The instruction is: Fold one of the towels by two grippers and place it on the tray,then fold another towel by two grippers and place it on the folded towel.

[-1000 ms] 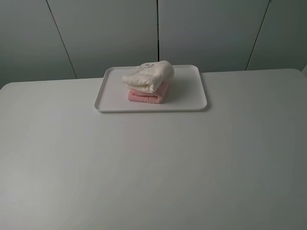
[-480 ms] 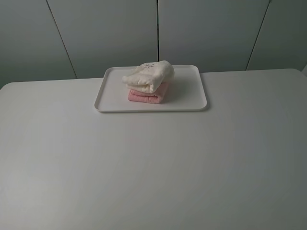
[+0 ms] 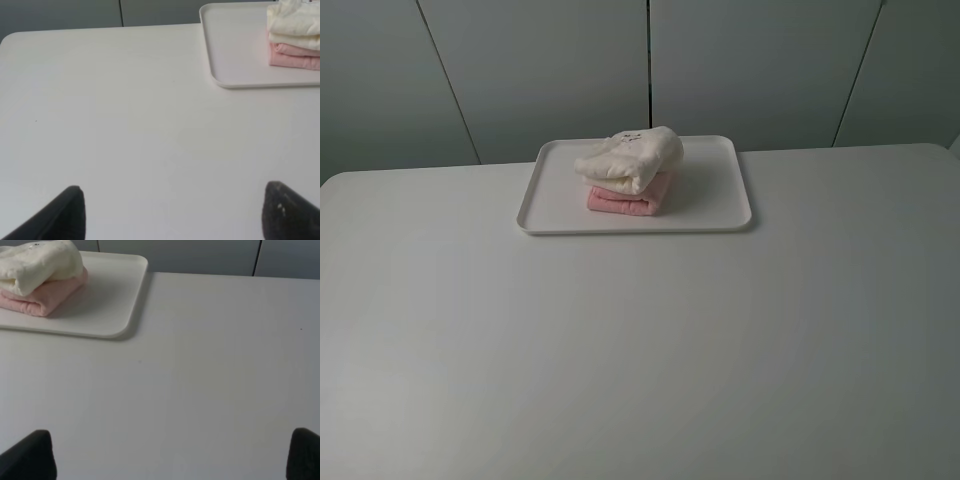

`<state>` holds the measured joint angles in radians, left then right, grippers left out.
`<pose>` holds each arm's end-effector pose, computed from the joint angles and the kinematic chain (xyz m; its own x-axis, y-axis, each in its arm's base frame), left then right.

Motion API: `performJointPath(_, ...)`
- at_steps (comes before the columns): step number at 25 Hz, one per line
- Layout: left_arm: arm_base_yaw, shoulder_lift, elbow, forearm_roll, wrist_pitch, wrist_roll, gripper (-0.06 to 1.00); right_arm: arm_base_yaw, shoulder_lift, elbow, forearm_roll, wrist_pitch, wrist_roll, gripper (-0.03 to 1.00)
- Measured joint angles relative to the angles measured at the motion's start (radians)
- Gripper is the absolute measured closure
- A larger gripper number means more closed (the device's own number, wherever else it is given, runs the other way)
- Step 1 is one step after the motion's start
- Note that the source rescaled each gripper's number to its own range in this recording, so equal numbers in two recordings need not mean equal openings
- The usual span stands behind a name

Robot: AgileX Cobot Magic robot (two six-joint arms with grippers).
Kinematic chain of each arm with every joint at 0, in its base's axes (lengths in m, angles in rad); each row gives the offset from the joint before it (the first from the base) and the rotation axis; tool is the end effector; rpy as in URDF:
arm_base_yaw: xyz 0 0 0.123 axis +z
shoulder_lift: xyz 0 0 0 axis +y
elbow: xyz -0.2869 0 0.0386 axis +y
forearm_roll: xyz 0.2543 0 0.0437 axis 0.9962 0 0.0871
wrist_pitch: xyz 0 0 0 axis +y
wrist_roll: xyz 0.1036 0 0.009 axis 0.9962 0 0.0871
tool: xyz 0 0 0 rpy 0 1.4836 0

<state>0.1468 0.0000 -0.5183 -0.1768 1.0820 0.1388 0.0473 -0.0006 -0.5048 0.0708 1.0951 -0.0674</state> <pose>0.0062 -0.0154 0.2790 -0.4477 -0.0112 -0.8941 0.0171 0.9996 -0.0211 0.0051 0.0068 0.2728 -0.4763 -0.0574 -0.8774 -0.1190 0.9929 -0.0004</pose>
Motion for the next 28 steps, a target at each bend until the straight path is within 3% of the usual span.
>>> performJointPath(28, 0.0, 0.0, 0.001, -0.002, 0.0, -0.002, 0.02, 0.0, 0.0, 0.0, 0.0, 0.0, 0.0, -0.03)
